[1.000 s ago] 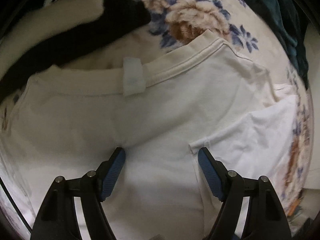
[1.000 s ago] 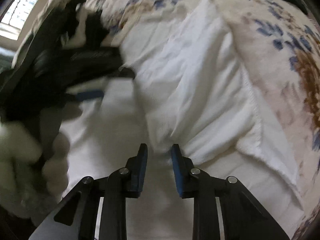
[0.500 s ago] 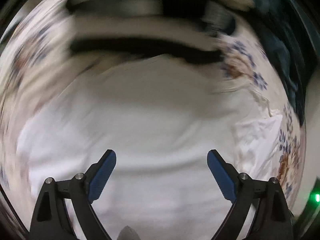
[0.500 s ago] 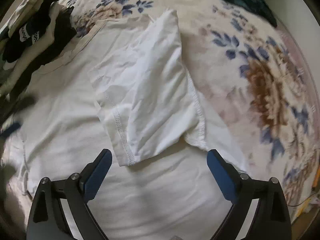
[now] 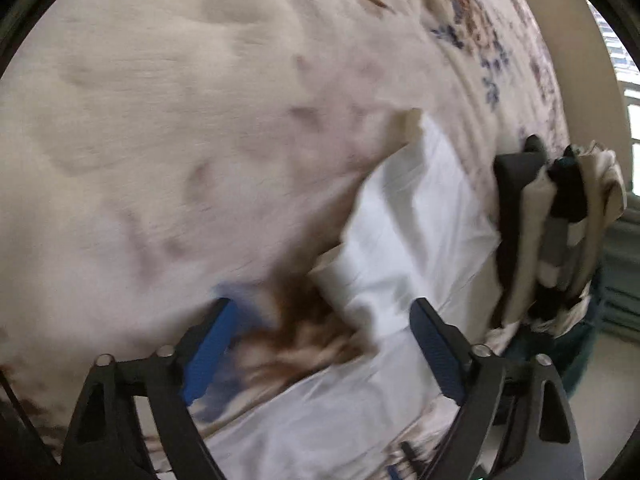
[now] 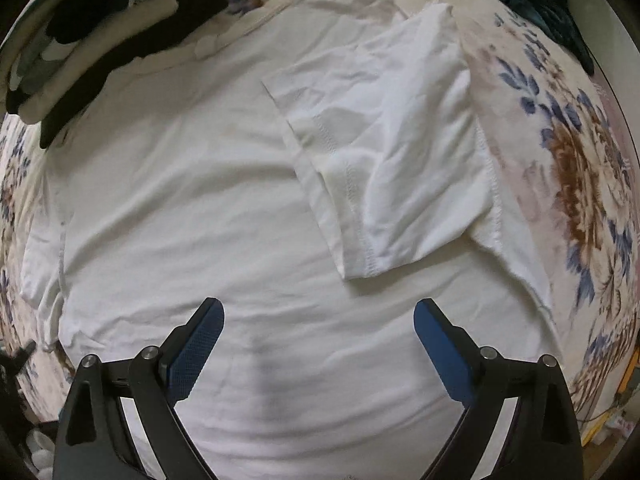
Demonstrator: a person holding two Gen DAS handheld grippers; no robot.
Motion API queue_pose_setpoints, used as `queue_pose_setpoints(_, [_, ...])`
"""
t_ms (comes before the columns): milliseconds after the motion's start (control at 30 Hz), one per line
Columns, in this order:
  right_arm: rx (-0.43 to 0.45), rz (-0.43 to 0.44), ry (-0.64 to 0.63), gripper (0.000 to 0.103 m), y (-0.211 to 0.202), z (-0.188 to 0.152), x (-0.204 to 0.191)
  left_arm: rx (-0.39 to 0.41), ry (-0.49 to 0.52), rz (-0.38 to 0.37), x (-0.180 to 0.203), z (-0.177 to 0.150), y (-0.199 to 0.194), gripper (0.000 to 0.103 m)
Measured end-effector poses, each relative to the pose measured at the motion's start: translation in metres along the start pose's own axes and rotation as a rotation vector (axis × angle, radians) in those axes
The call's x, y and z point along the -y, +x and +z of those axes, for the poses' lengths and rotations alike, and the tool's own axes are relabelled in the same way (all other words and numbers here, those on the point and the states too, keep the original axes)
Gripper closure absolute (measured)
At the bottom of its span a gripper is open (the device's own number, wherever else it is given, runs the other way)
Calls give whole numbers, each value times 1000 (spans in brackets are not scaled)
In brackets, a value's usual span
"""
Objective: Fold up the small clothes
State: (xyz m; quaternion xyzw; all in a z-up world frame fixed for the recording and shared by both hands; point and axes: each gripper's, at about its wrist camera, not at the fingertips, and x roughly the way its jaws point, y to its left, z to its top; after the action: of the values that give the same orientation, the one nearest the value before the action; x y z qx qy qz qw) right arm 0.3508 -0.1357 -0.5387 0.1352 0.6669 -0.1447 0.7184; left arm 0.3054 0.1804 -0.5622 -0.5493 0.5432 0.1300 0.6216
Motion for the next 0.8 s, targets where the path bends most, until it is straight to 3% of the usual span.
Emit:
queue_pose_setpoints(33, [-2,-4,9,6,2,0,0,8,14,9,7,2,8,35])
queue_pose_setpoints(100, [0,-16,21,6,4,1,0,26,44,16,16,0,20,75])
queue_pose_setpoints(133, [-2,-21,32,6,6,2,1,41,63,18,21,0,22,86])
queue_pose_setpoints(233, [-3,-37,60,6,9,4,6,122,138,32,43,2,20,97])
queue_pose_setpoints(333, [3,-44,79,6,11,8,13,199,278,37,67,-4,3,98])
queue_pose_setpoints(467, [5,-44,111,6,10,17,38,237,606,15,129,-47,1,98])
queue_pose_setpoints(633, [-4,-47,151,6,17,19,78,35,920,6,169,-133,50,98])
queue_pose_setpoints(733, [-13,-44,171,6,20,13,97,-153,963,55,166,-161,77,94])
queue_pose_setpoints(767, [-13,-43,176,6,19,12,103,-206,960,65,162,-164,81,85])
queue_pose_setpoints(800, [-15,-39,181,6,18,11,109,-234,952,71,156,-164,79,64])
